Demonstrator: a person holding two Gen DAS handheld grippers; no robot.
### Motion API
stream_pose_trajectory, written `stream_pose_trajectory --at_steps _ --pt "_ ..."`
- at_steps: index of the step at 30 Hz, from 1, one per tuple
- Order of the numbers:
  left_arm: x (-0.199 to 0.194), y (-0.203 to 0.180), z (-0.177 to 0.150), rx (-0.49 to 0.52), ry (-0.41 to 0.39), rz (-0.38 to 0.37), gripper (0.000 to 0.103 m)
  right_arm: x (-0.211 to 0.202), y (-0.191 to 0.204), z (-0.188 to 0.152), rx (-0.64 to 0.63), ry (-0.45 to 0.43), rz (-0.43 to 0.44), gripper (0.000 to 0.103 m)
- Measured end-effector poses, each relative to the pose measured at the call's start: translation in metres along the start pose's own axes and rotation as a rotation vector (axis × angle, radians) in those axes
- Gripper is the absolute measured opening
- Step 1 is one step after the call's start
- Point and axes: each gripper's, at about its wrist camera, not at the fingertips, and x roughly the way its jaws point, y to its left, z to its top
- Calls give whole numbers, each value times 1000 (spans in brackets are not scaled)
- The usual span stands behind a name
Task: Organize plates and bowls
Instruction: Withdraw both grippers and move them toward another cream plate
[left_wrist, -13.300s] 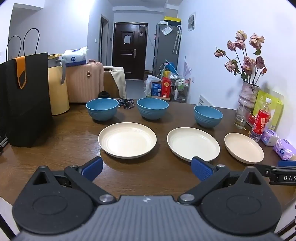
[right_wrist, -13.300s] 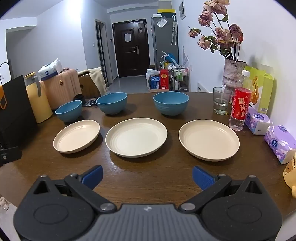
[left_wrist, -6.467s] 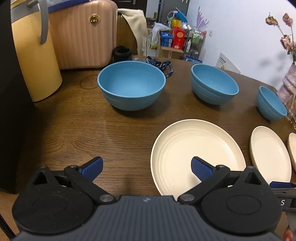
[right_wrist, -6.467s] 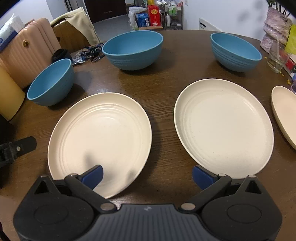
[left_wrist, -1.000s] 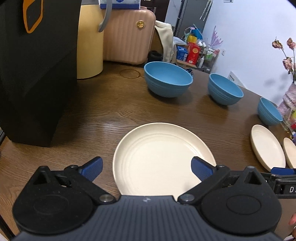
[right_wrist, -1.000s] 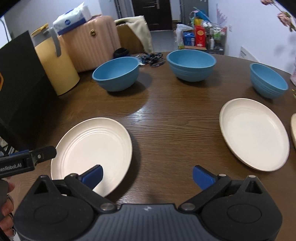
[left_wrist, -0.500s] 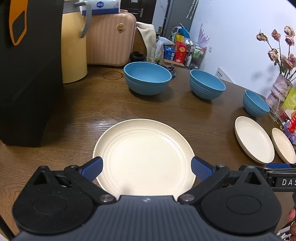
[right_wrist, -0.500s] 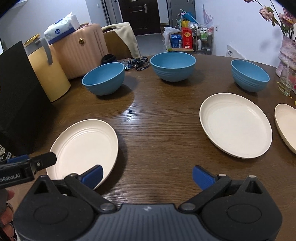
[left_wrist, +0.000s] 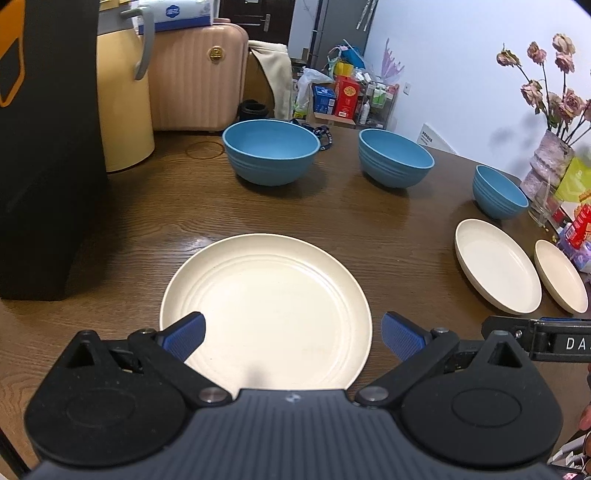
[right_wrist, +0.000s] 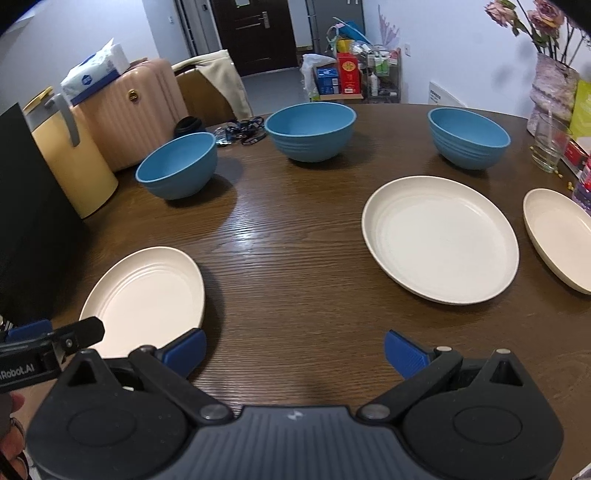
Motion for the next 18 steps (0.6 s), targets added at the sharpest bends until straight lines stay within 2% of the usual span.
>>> stream_pose_trajectory --at_steps 18 --pt "13 -49 -2 84 19 -79 103 -23 -53 -13 105 -36 -73 103"
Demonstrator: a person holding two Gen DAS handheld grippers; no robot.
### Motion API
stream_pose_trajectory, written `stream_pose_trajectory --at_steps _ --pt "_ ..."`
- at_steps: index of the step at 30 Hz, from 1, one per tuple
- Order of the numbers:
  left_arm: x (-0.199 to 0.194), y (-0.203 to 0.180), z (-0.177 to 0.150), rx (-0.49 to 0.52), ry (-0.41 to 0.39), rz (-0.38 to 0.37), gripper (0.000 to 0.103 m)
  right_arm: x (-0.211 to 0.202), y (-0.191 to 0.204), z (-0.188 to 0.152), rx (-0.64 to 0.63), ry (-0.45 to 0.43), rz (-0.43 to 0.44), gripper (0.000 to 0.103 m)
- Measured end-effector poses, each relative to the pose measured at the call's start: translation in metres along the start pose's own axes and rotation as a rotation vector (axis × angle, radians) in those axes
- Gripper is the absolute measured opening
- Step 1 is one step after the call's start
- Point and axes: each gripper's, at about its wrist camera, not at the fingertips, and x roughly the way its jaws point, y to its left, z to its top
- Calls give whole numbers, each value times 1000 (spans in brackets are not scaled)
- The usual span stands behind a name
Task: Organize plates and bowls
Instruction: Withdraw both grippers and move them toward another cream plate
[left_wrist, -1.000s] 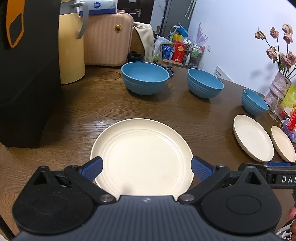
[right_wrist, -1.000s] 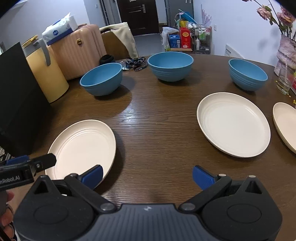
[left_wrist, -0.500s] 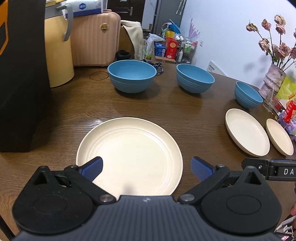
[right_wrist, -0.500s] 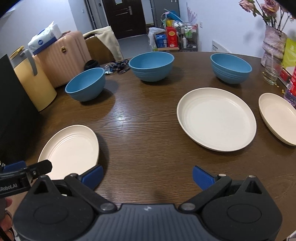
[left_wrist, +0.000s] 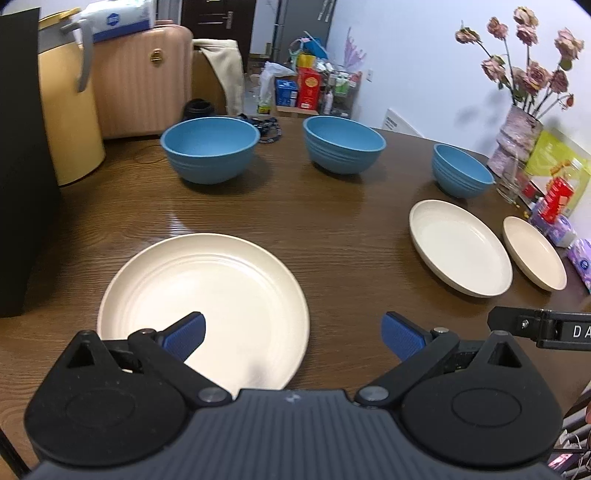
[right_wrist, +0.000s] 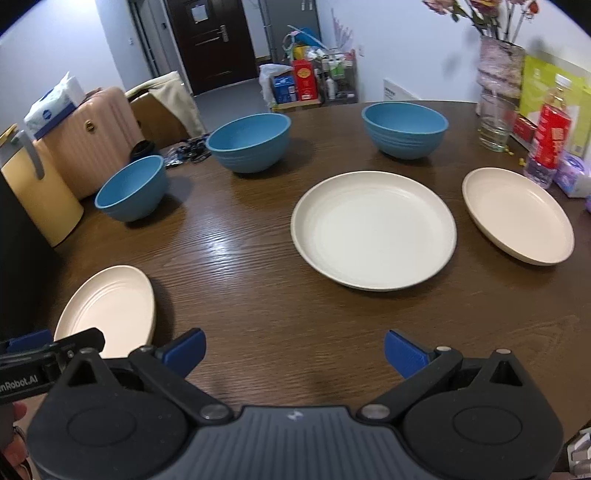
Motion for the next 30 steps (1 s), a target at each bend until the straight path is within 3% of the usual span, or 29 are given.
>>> stream_pose_trajectory --at_steps 30 --pt "25 -89 0 137 37 -97 103 -19 -93 -12 149 -25 -103 103"
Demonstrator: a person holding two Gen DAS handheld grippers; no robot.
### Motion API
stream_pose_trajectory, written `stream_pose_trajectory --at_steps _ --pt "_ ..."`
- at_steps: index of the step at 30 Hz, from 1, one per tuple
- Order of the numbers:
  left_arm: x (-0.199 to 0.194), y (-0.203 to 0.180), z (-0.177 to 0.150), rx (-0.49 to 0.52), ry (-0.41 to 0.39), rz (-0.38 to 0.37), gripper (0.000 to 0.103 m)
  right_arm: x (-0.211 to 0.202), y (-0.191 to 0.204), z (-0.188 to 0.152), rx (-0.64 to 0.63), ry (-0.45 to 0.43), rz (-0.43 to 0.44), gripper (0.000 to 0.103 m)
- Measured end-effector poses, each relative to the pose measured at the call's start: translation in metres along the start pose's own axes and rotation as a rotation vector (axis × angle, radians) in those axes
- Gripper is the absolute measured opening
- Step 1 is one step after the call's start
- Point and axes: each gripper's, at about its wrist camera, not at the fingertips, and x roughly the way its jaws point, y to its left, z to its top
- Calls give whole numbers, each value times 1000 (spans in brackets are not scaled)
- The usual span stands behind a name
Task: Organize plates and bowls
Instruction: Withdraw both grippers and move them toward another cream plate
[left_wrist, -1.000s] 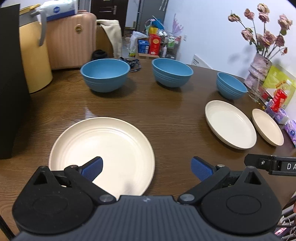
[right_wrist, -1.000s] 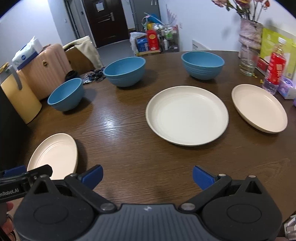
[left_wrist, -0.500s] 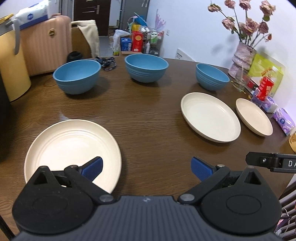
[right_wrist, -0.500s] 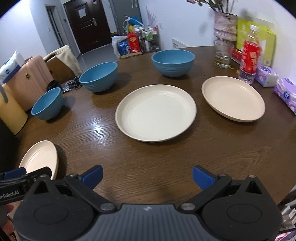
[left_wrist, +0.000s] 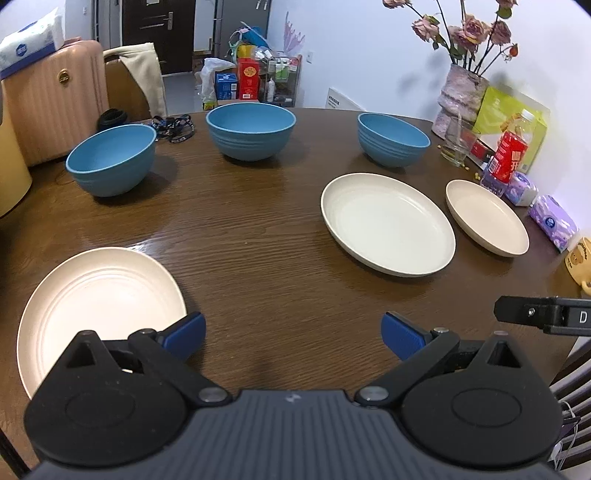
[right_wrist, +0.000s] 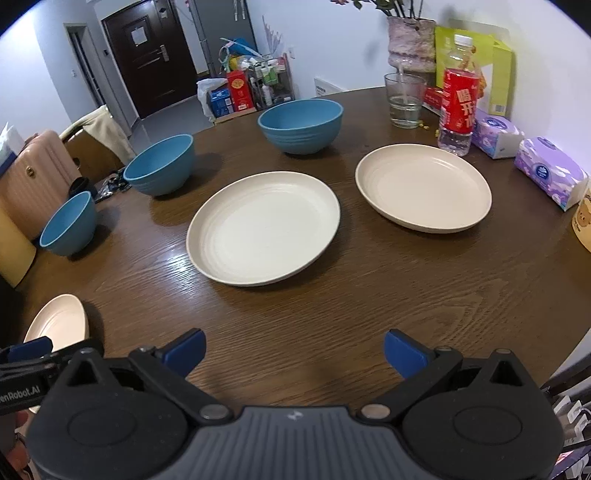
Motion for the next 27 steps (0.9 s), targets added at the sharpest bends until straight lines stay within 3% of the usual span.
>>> stream_pose_trajectory --at_steps 11,27 --pt "14 -8 11 11 13 20 103 11 -20 9 8 -8 -27 103" --pt "49 -17 58 24 22 52 103 45 -31 42 -17 2 -37 103"
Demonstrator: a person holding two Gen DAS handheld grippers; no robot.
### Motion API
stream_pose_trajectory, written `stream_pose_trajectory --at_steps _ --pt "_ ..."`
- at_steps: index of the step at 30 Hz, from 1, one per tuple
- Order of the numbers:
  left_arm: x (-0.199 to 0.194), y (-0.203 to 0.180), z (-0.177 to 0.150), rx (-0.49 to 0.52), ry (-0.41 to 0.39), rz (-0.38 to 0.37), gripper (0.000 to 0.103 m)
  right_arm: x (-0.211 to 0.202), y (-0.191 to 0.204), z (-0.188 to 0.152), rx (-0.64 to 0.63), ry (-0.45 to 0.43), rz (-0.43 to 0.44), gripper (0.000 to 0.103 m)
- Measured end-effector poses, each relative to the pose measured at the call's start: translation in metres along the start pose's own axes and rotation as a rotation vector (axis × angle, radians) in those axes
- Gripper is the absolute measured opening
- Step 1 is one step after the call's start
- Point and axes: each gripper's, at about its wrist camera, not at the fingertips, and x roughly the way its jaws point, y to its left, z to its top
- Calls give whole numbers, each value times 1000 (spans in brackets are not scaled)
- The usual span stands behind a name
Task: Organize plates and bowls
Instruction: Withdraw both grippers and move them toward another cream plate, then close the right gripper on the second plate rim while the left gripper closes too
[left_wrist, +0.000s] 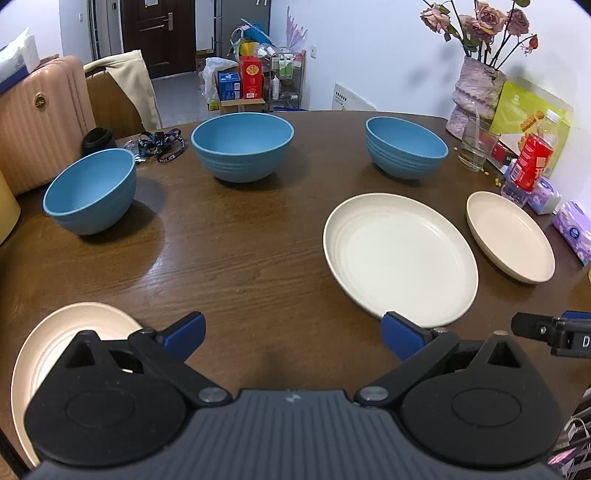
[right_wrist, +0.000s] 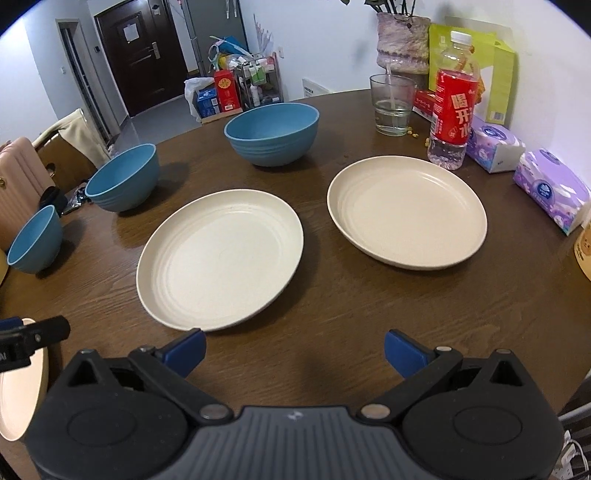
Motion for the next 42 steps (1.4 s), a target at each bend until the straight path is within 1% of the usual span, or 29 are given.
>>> stream_pose_trajectory --at_steps 10,17,25,27,32,34,35,38,40,42 --pt "24 -17 32 -3 2 17 103 17 3 31 -22 8 13 103" --pt "47 -23 51 -16 32 53 103 33 8 49 -16 25 26 103" --pt "73 -19 67 -58 78 96 103 58 10 60 -10 62 5 101" --pt "79 -19 69 -61 82 110 103 65 9 62 -1 74 1 96" --pt "91 -21 73 -66 99 134 103 81 8 66 14 93 -5 95" --pt "96 -22 74 -70 109 135 103 85 9 68 16 97 -2 91" --pt "98 -24 74 -70 113 136 103 87 10 68 17 100 1 87" --pt "102 -27 75 -74 115 140 103 94 9 71 23 106 -5 85" --pt "105 -29 75 -75 117 140 103 98 9 73 31 107 -15 82" --pt "108 -32 75 -78 122 142 103 103 6 74 43 115 -19 74"
